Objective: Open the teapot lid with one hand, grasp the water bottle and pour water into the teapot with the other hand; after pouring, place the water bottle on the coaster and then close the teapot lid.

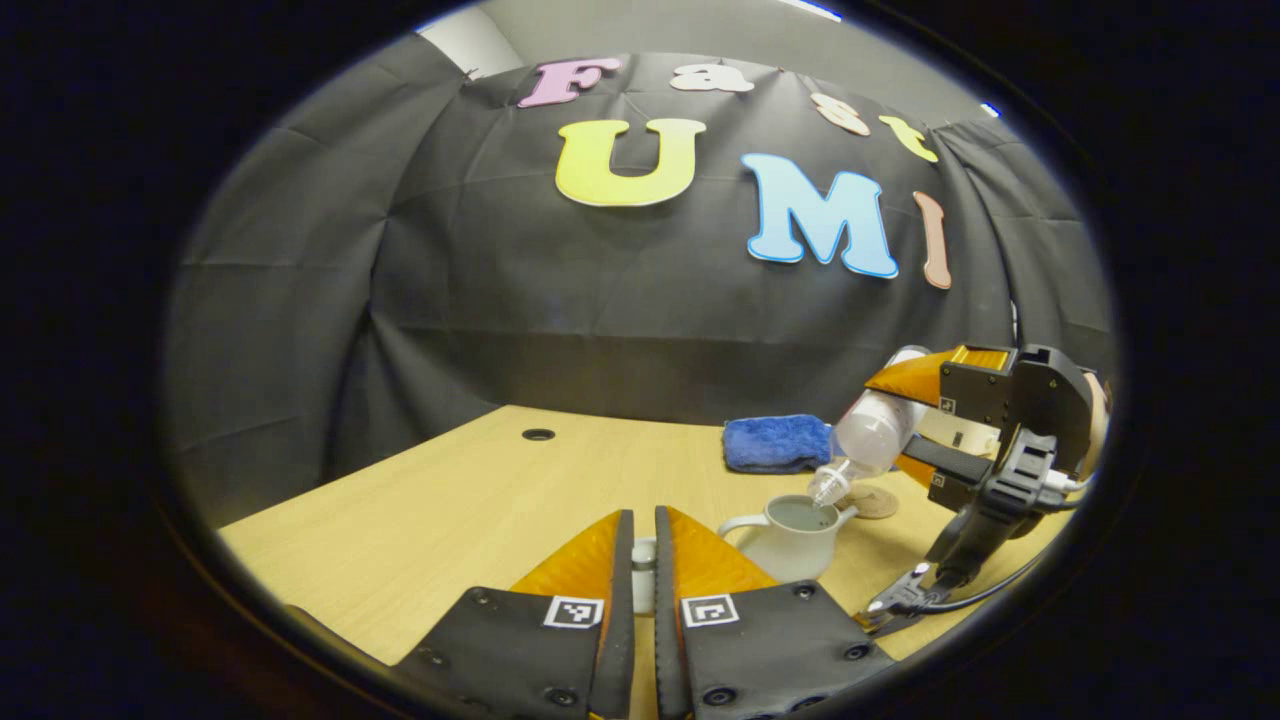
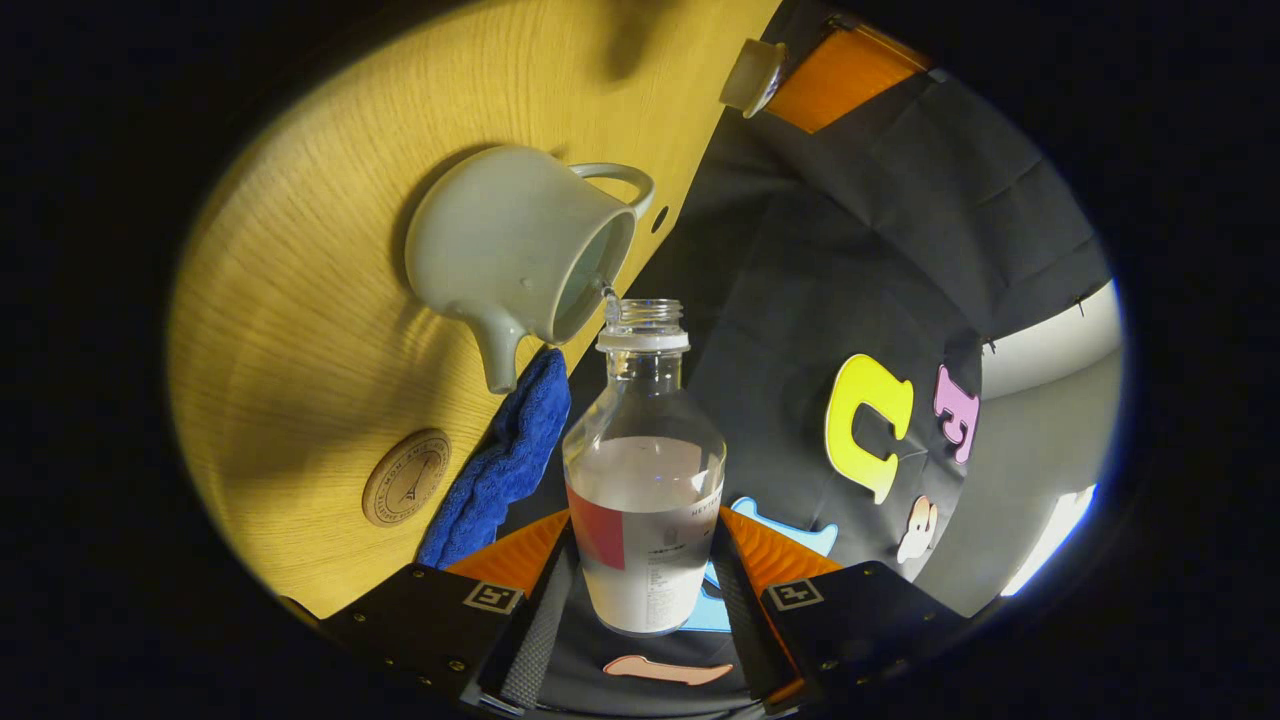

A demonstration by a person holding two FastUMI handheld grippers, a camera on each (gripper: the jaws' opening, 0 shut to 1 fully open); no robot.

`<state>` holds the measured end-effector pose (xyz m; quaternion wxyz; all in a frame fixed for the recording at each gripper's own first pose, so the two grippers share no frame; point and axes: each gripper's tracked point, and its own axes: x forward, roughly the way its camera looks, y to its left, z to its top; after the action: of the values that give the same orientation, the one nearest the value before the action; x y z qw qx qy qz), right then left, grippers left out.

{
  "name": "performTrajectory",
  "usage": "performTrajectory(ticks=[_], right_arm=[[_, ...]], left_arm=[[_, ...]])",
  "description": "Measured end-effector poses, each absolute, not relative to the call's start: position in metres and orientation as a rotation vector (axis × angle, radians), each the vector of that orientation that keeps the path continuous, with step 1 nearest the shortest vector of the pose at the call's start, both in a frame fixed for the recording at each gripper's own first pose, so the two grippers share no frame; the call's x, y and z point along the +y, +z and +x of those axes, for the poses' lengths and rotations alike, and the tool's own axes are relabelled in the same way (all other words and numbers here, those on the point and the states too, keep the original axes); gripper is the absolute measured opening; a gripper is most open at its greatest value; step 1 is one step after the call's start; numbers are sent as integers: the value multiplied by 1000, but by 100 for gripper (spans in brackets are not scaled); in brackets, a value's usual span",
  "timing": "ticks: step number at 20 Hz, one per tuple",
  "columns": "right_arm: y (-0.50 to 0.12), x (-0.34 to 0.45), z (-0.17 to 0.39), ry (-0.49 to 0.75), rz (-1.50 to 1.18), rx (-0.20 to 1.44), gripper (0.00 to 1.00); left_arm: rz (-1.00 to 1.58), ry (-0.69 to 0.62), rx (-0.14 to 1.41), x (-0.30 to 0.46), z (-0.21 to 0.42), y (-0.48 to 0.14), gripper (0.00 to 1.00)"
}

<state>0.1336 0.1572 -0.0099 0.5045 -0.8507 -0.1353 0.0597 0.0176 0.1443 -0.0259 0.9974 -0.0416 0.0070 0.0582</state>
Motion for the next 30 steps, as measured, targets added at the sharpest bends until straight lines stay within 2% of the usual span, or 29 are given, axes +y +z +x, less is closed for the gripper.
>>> performTrajectory(ticks=[7, 19, 23, 30], right_arm=[[3, 165, 134, 99, -2140, -401, 74], [8, 183, 126, 99, -2258, -530, 74], [2, 174, 134, 128, -2217, -483, 74], [-26, 140, 145, 194, -1953, -242, 74]], left_arm=[[-91, 114, 20, 145, 17, -29, 14], [-103, 113, 27, 146, 19, -33, 16], [-102, 115, 26, 147, 19, -33, 16], [-110, 125, 15, 150, 18, -30, 15]])
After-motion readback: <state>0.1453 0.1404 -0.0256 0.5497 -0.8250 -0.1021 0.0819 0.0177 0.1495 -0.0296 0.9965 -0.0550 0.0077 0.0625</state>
